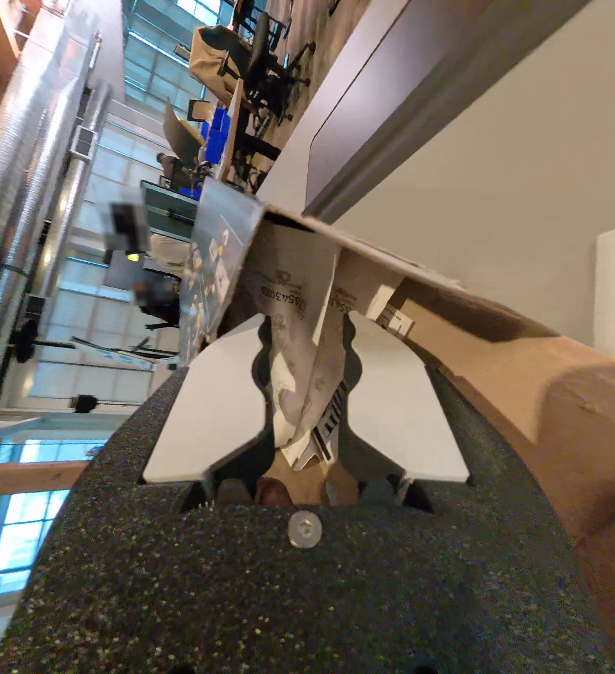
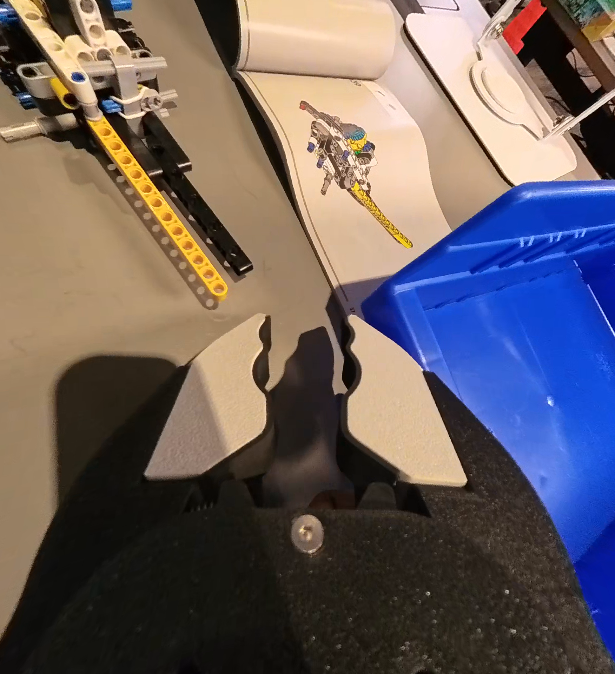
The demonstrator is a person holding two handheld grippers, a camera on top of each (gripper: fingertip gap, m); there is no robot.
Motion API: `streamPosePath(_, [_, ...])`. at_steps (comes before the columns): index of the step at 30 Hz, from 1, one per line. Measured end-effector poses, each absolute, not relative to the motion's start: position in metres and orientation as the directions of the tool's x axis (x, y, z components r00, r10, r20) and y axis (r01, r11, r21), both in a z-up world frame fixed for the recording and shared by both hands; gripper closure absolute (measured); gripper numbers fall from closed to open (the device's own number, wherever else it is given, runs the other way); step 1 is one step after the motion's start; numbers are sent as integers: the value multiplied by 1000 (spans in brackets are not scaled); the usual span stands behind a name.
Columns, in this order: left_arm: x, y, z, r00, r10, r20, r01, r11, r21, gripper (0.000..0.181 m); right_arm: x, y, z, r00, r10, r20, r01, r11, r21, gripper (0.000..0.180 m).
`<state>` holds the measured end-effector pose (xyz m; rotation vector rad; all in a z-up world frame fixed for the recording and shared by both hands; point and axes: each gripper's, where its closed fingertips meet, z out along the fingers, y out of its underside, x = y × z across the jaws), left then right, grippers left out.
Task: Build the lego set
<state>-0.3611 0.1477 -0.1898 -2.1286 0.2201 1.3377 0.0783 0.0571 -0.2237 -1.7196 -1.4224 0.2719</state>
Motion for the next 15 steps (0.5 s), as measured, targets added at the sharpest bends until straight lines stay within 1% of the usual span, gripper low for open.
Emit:
streamPosePath(2, [-367, 146, -190, 426, 164, -890, -446, -818, -364, 145, 78, 57, -224, 324, 882, 342, 693, 25, -720, 143])
streamPosePath(4, [-372, 145, -188, 390, 168, -905, -450, -823, -347, 156, 78, 57, -224, 325, 882, 341, 693, 23, -721, 143])
streamPosePath(5, [-373, 145, -187, 379, 165, -910, -456, -823, -339, 158, 78, 57, -224, 325, 882, 340, 693, 22, -721, 143])
streamPosePath(6, [-374, 144, -187, 371, 162, -914, -460, -823, -332, 163, 78, 57, -224, 325, 882, 340, 693, 22, -721, 143])
streamPosePath(7, [-372, 144, -184, 356, 165, -920, -471, -819, -329, 176, 78, 57, -224, 325, 882, 340, 693, 22, -721, 143])
streamPosePath(15, [-351, 131, -179, 350, 94, -932, -564, -773, -290, 179, 78, 57, -224, 326, 884, 335, 692, 18, -721, 143])
